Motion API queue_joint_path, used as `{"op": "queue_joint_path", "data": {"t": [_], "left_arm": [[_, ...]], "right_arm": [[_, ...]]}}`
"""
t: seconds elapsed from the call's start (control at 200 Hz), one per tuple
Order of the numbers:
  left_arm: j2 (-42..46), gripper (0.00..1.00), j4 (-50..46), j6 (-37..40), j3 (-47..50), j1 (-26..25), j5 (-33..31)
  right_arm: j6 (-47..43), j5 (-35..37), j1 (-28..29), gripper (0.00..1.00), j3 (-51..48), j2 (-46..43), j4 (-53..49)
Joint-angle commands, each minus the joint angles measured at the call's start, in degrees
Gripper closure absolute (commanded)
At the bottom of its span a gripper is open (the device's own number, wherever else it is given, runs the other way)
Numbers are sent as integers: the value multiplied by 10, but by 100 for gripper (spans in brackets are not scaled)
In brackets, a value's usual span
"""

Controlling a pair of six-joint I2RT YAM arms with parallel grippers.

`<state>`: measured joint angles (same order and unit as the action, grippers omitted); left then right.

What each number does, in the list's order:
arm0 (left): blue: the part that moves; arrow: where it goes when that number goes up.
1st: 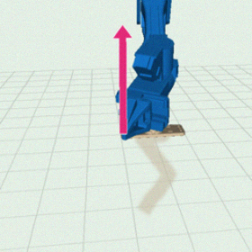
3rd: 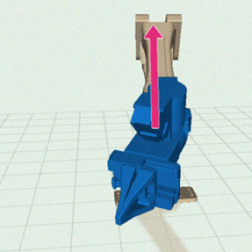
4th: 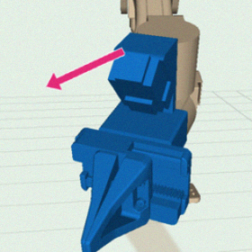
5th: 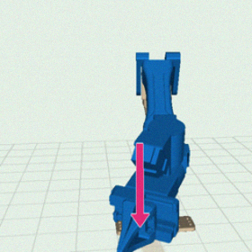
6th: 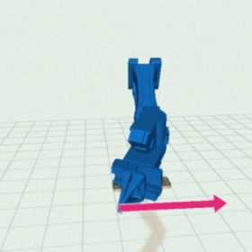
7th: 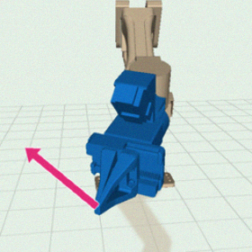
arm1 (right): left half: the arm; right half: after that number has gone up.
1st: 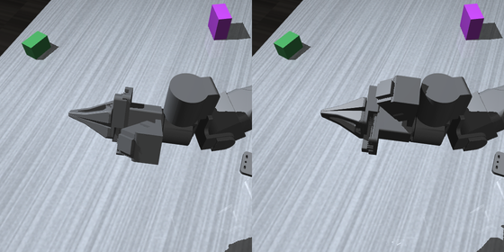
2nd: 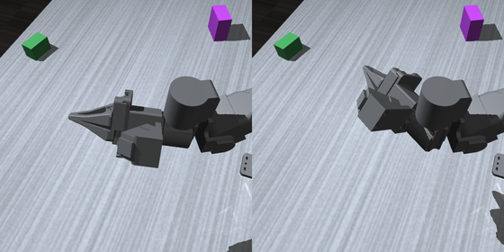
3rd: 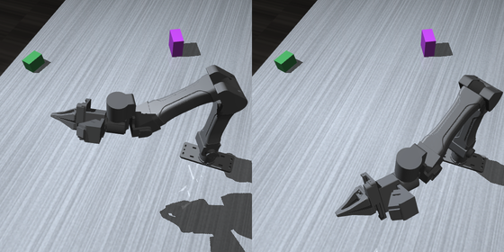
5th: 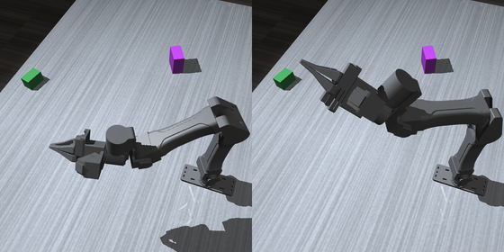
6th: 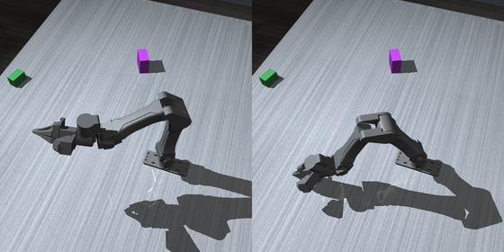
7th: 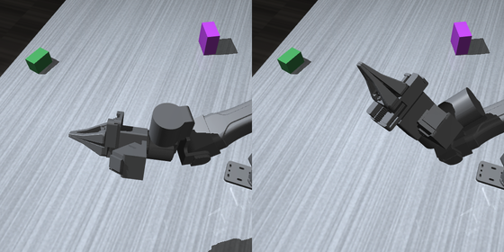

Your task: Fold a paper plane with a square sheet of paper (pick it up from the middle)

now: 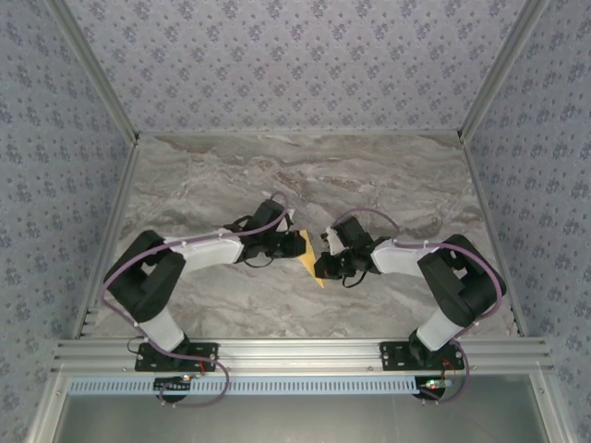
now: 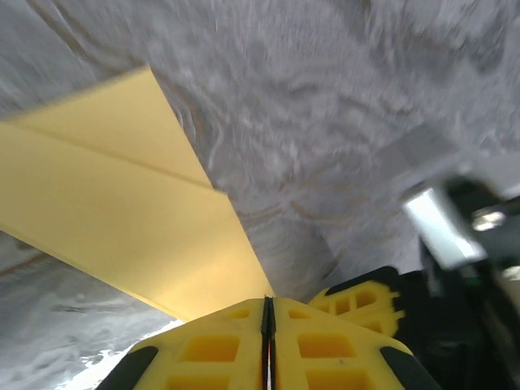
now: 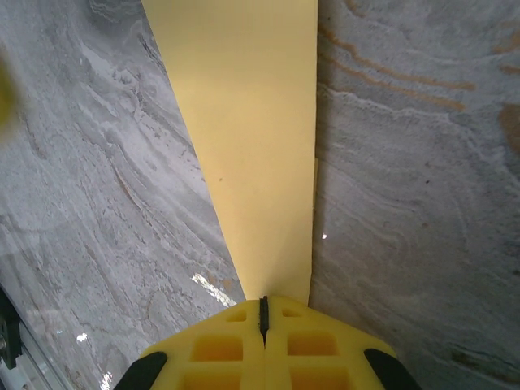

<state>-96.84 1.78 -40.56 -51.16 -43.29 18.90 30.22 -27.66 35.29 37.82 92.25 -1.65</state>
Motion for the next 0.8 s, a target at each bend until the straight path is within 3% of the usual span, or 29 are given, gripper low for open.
{"op": "queue_joint_path", "data": {"t": [0.0, 0.42, 0.794], "left_arm": [[-36, 89, 26, -8, -6, -4, 23], [-83, 88, 33, -3, 5, 22, -38], [-117, 89, 9, 23, -10, 149, -65]], "right_arm": [[-1, 66, 3, 100, -25, 34, -117], [-26, 83, 2, 100, -35, 62, -151], [-16, 91, 0, 100, -40, 63, -152]]}}
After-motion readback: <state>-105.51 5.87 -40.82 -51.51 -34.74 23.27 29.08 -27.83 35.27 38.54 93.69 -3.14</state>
